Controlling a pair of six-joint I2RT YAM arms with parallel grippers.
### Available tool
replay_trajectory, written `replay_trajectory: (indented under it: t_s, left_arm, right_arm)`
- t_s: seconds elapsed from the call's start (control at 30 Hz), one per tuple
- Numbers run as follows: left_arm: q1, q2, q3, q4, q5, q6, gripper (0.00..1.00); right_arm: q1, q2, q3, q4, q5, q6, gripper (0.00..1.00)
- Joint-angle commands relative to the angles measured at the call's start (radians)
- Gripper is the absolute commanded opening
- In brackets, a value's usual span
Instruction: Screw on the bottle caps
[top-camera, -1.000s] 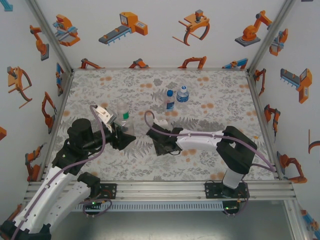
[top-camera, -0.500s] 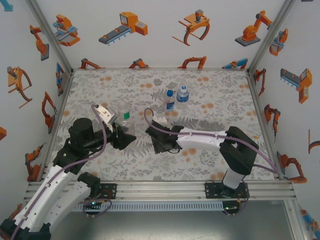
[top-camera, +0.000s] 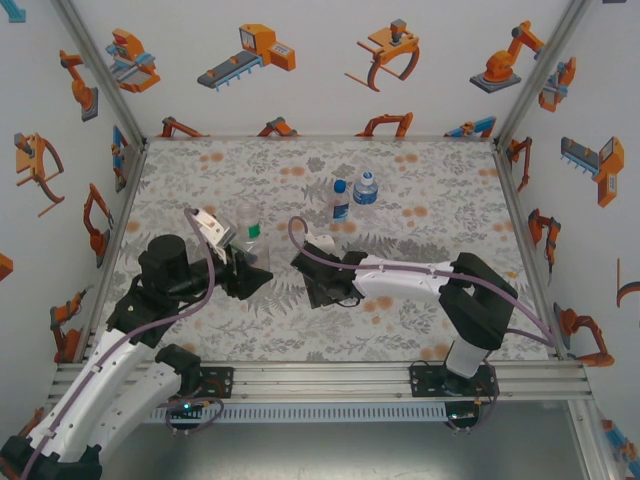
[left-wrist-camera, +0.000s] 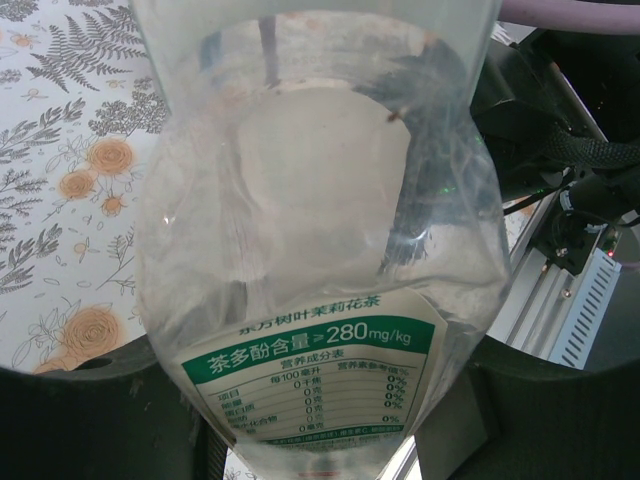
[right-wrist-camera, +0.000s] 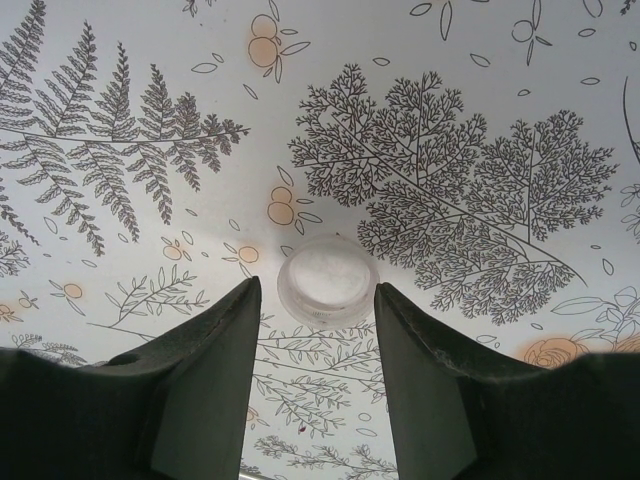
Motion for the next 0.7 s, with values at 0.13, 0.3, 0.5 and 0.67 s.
replay_trajectory:
  t_s: [0.13, 0.3, 0.5, 0.67]
  left_arm:
    - [-0.008, 0.002, -0.004, 0.024, -0.005, -0.006, 0.16]
    - [-0.008, 0.004, -0.004, 0.024, -0.007, -0.007, 0.16]
    - [-0.010, 0.007, -0.005, 0.024, -0.010, -0.006, 0.16]
    - [-0.009, 0.009, -0.005, 0.026, -0.010, -0.007, 0.15]
  right_arm:
    - [0.008, 0.013, -0.001, -0.004, -0.003, 0.018, 0.47]
    - [0.008, 0.018, -0.003, -0.002, -0.005, 0.019, 0.47]
    - [0.008, 0.020, -0.006, 0.002, -0.005, 0.020, 0.47]
    - [0.007, 0.025, -0.010, 0.002, -0.007, 0.023, 0.47]
